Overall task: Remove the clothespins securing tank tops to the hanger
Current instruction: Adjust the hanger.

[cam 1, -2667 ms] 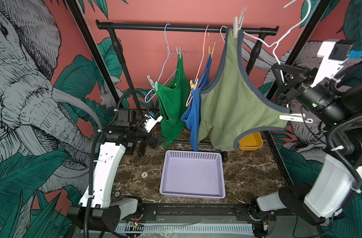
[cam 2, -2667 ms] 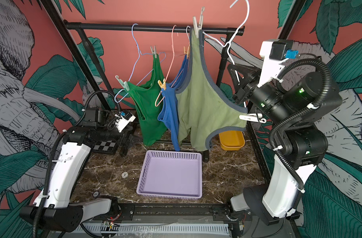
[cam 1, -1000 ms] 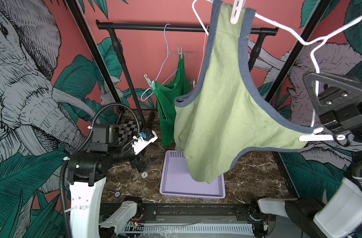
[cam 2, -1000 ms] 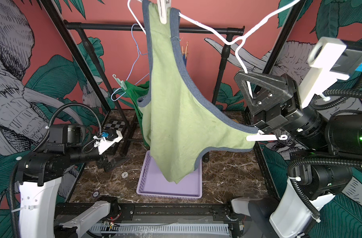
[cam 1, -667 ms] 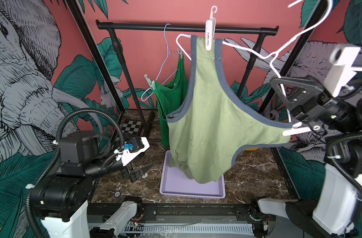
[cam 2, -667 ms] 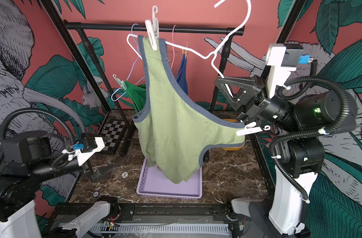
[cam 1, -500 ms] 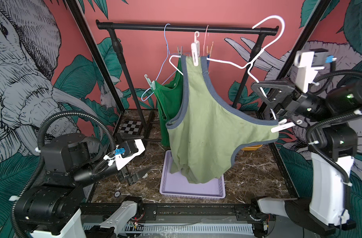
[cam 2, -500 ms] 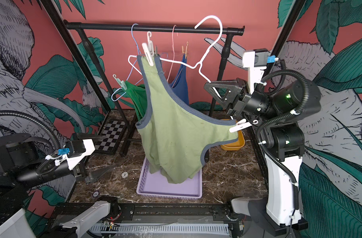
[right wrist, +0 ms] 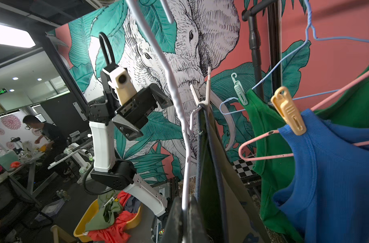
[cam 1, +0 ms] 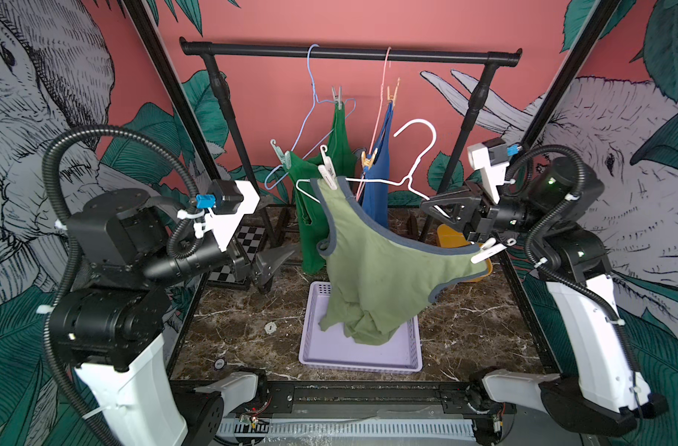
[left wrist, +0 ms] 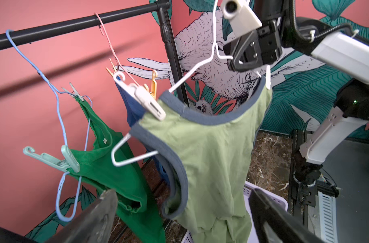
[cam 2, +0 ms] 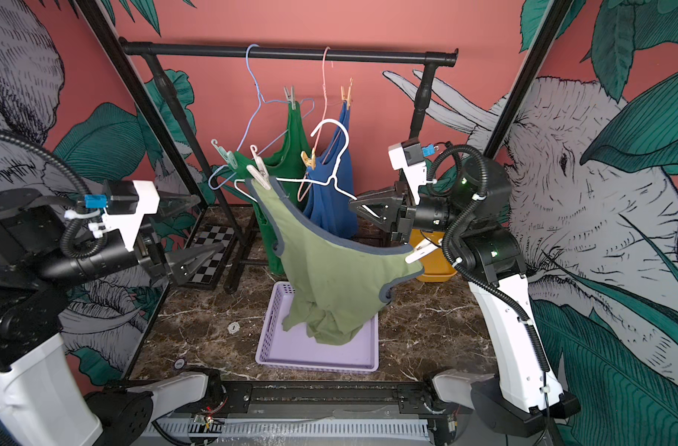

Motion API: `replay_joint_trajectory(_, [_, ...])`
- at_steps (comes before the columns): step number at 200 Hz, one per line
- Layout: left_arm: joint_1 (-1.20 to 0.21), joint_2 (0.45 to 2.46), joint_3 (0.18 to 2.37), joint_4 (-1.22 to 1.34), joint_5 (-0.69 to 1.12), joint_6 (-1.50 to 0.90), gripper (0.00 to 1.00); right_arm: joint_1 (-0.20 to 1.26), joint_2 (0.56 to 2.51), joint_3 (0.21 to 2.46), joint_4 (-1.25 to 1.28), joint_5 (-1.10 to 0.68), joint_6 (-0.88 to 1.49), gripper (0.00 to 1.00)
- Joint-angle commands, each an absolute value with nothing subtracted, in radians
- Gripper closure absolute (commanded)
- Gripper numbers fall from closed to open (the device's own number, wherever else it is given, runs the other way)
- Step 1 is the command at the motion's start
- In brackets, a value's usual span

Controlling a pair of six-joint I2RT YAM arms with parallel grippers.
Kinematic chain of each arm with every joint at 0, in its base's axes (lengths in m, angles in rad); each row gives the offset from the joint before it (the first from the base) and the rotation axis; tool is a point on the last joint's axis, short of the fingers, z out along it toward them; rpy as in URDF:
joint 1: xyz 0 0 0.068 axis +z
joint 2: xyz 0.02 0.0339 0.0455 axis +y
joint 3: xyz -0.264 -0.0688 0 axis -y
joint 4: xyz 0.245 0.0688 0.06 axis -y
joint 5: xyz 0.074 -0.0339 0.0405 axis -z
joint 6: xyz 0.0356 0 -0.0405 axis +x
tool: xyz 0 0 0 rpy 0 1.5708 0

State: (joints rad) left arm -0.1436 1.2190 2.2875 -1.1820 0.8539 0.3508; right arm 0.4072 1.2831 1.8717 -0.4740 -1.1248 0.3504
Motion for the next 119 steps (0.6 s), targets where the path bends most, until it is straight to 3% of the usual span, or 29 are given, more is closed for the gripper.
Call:
replay_joint_trajectory(1, [-0.146,1.246,2.326,-1.096,0.902,0.276,0.01,0.475,1.300,1.862,-0.543,-1.040,0.180,1.00])
replay_joint_trajectory(91, [-0.146,1.315,2.198,-0.915,1.092,0.155,0.01,0.675,1.432,1.883,-0.448,-0.936,0.154,1.00])
replay_joint_trajectory(119, [-0.157,1.324,2.162,-0.899,1.119,0.152,0.14,0.707,1.489,1.927,-0.431,-0.923,0.152,1.00])
